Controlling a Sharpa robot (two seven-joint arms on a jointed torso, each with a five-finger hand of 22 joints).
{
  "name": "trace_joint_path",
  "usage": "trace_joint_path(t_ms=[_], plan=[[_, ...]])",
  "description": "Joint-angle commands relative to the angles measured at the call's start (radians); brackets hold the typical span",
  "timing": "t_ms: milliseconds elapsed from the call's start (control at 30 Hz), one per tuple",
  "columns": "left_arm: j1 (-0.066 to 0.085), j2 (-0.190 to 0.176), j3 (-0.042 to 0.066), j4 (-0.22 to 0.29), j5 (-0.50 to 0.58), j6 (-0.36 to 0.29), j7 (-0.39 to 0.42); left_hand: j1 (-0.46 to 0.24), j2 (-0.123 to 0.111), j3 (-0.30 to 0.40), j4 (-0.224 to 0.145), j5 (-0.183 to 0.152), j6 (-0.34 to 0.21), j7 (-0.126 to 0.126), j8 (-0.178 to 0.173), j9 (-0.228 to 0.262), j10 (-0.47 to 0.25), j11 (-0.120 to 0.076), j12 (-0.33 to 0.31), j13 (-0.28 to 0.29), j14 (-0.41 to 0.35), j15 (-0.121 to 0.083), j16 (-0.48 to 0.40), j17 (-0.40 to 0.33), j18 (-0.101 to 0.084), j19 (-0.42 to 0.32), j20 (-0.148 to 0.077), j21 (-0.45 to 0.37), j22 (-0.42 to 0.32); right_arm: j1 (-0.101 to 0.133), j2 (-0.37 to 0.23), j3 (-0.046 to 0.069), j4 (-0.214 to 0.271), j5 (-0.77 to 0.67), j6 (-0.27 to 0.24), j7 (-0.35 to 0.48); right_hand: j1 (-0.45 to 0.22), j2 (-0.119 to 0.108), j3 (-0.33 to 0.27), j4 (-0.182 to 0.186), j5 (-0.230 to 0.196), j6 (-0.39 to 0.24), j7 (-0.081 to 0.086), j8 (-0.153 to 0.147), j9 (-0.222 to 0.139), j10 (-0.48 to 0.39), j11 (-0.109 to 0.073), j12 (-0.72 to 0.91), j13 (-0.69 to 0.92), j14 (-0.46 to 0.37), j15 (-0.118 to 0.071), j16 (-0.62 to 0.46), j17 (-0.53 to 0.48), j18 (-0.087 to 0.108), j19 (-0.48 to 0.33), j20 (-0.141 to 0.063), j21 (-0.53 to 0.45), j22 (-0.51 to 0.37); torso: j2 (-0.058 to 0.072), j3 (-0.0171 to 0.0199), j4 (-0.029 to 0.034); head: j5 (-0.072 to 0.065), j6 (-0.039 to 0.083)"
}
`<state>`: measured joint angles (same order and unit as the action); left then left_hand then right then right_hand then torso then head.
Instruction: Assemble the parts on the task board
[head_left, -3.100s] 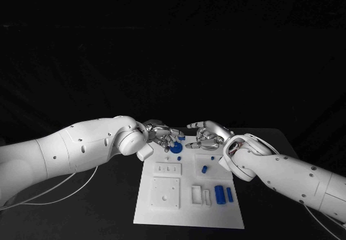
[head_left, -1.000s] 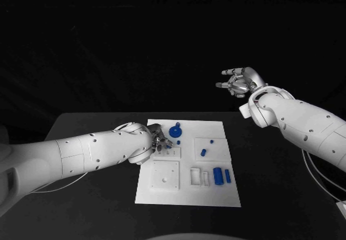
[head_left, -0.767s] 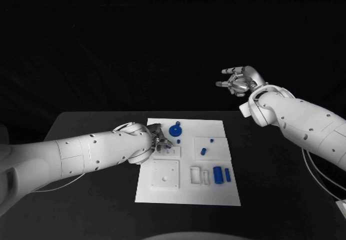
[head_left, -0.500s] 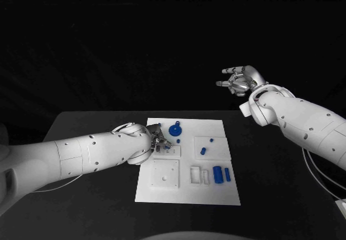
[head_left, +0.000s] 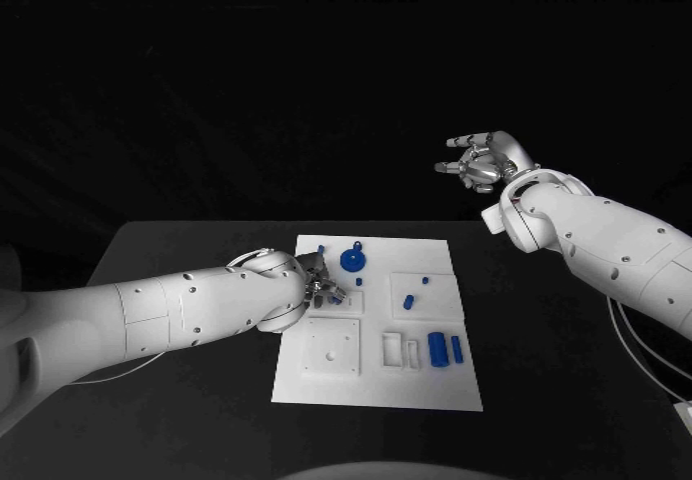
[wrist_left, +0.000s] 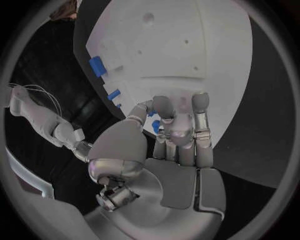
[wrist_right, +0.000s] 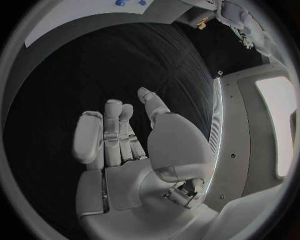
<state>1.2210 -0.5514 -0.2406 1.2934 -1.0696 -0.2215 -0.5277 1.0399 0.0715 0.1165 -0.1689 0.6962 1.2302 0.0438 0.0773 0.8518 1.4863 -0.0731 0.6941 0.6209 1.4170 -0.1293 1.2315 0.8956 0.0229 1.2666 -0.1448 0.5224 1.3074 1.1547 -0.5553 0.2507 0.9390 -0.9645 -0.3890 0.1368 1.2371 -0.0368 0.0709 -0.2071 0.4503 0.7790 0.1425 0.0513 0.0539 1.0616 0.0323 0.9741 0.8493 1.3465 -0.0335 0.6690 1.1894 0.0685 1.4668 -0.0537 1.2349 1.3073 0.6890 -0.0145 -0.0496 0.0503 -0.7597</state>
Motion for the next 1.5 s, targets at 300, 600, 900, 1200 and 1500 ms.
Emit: trace_joint_path(t_ms=[300, 600, 900, 1200, 1500], plan=[[-0.007, 0.005, 0.0, -0.008, -0.006, 0.022, 0.001, 0.001, 0.011, 0.111, -0.102, -0.001, 0.085, -0.077, 0.005, -0.002, 0.024, -0.019, 0.001, -0.005, -0.006, 0.002, -0.008, -0.009, -0.004, -0.008, 0.002, 0.003, 0.02, 0.0, 0.001, 0.001, -0.002, -0.014, 0.016, 0.0, -0.003, 0.004, 0.006, -0.003, 0.0, 0.006, 0.0, 0.003, 0.001, -0.009, 0.001, 0.004, -0.002, -0.008, 0.002, -0.001, -0.001, 0.005, 0.045, 0.002, -0.006, 0.169, 0.0, 0.0004, 0.0001, -0.002, -0.004], [-0.011, 0.003, 0.0, -0.011, -0.004, 0.025, 0.0, 0.002, 0.011, 0.11, -0.103, -0.002, 0.085, -0.077, 0.004, -0.004, 0.024, -0.019, 0.0, -0.006, -0.007, 0.002, -0.01, -0.013, -0.003, -0.008, 0.002, 0.002, 0.02, 0.0, 0.001, 0.001, -0.001, -0.014, 0.016, -0.001, -0.007, 0.006, 0.008, -0.007, 0.0, 0.015, -0.001, 0.003, 0.001, -0.009, 0.0, 0.005, -0.002, -0.007, 0.002, 0.0, -0.001, 0.005, 0.046, 0.001, -0.005, 0.169, 0.0, 0.0004, 0.0, 0.0, -0.006], [-0.016, 0.007, 0.0, -0.016, -0.009, 0.038, -0.001, 0.004, 0.011, 0.11, -0.102, -0.003, 0.085, -0.077, 0.004, -0.006, 0.024, -0.019, -0.001, -0.007, -0.007, 0.002, -0.012, -0.016, -0.003, -0.008, 0.002, 0.002, 0.019, 0.0, 0.001, 0.001, -0.001, -0.015, 0.017, -0.001, -0.007, 0.006, 0.008, -0.007, 0.0, 0.015, -0.001, 0.003, 0.001, -0.009, 0.0, 0.005, -0.002, -0.007, 0.002, 0.0, -0.001, 0.005, 0.046, 0.001, -0.005, 0.169, 0.0, -0.0001, -0.0008, 0.0, -0.009], [-0.017, 0.009, 0.0, -0.019, -0.021, 0.048, -0.003, 0.007, 0.011, 0.109, -0.102, -0.006, 0.085, -0.076, 0.003, -0.009, 0.024, -0.019, -0.002, -0.008, -0.007, 0.002, -0.012, -0.018, -0.004, -0.008, 0.002, 0.002, 0.02, 0.0, 0.002, 0.001, -0.001, -0.015, 0.018, -0.001, -0.009, 0.006, 0.008, -0.008, 0.002, 0.017, -0.001, 0.003, 0.002, -0.009, 0.0, 0.005, -0.002, -0.007, 0.001, 0.001, -0.001, 0.005, 0.046, 0.001, -0.005, 0.169, 0.0, 0.0001, -0.0006, 0.0, -0.011], [-0.017, 0.018, 0.0, -0.024, -0.028, 0.065, -0.003, 0.006, 0.01, 0.103, -0.097, -0.016, 0.093, -0.079, 0.007, -0.01, 0.025, -0.019, 0.001, -0.008, -0.005, 0.003, -0.009, -0.015, -0.005, -0.008, 0.003, 0.002, 0.02, 0.0, 0.003, 0.001, -0.001, -0.015, 0.021, -0.002, -0.01, 0.005, 0.011, -0.011, 0.017, 0.018, -0.001, 0.003, 0.002, -0.009, 0.0, 0.004, -0.003, -0.008, 0.001, -0.001, -0.002, 0.005, 0.045, 0.001, -0.006, 0.169, 0.0, 0.0003, -0.0012, 0.001, -0.011]])
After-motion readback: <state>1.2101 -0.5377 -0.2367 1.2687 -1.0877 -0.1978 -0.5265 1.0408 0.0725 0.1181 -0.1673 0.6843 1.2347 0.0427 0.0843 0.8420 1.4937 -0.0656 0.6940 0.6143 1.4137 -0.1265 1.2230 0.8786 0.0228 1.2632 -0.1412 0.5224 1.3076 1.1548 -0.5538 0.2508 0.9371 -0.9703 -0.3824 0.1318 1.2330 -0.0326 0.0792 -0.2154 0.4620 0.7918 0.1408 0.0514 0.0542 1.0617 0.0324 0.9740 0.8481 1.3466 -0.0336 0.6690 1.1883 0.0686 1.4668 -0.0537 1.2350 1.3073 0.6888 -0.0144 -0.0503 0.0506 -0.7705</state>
